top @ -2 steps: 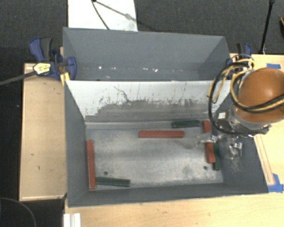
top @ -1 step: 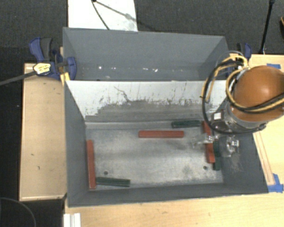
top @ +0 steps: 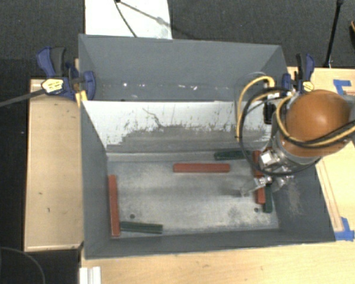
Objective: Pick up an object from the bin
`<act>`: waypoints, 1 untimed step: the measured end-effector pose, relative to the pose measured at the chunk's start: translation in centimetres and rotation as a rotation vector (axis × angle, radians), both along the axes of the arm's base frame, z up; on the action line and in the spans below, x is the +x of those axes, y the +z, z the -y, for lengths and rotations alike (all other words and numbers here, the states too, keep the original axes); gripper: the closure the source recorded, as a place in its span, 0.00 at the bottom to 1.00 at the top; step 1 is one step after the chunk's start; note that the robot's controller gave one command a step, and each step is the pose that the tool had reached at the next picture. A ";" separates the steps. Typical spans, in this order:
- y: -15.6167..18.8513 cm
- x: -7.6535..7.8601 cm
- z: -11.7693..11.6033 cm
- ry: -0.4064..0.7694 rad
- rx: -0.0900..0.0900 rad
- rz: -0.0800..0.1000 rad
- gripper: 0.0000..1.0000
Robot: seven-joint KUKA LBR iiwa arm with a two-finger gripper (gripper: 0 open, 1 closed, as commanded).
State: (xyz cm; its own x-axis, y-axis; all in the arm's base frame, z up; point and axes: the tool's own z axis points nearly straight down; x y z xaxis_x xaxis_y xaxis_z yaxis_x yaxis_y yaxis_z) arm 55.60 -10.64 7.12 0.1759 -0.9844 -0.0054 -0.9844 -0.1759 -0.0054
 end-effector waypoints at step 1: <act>-0.1 -2.0 -1.6 0.499 -0.005 -0.007 0.00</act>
Offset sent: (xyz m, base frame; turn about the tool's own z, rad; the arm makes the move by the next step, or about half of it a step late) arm -0.0190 0.0153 -0.0012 -0.4978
